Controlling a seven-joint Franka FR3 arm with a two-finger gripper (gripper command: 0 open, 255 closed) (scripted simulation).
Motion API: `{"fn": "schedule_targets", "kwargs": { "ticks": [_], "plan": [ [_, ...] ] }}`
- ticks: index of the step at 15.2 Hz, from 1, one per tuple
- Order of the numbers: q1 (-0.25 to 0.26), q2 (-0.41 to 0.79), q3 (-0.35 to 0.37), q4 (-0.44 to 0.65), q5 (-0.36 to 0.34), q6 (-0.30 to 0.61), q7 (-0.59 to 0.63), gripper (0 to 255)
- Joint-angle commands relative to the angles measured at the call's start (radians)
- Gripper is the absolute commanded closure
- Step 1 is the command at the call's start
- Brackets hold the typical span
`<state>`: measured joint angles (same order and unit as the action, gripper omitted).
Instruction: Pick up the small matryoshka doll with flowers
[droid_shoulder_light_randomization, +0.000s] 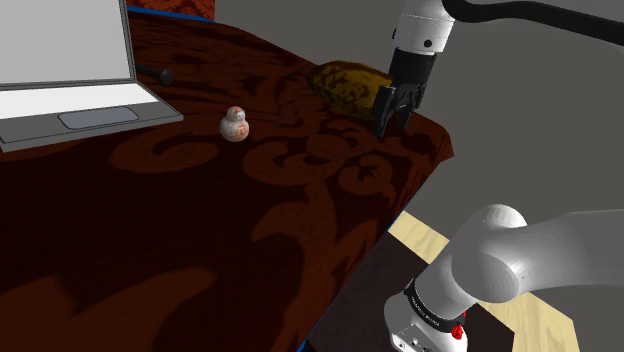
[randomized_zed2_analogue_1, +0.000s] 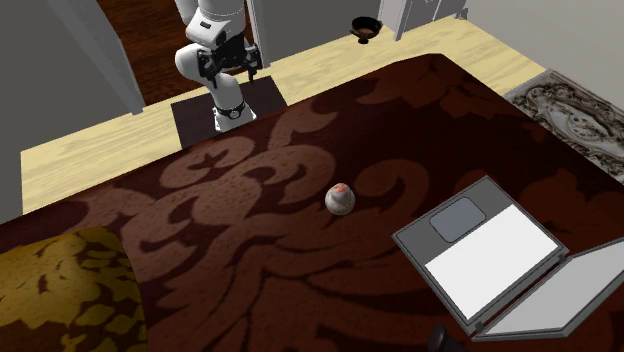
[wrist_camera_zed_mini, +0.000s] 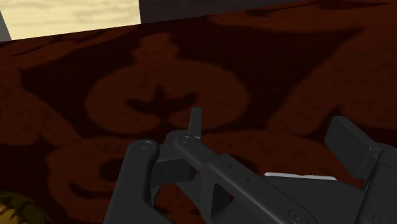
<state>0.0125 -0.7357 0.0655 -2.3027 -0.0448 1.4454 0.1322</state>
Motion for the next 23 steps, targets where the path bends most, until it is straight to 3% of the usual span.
{"fn": "schedule_targets", "kwargs": {
  "ticks": [1, 12, 23],
  "plan": [
    [0.000, 0.000, 0.000, 0.000, 0.000, 0.000, 0.000, 0],
    [0.019, 0.338, 0.020, 0.133, 0.091, 0.279, 0.040, 0],
    [0.039, 0.703, 0.040, 0.415, 0.161, 0.443, 0.057, 0]
  ]
}}
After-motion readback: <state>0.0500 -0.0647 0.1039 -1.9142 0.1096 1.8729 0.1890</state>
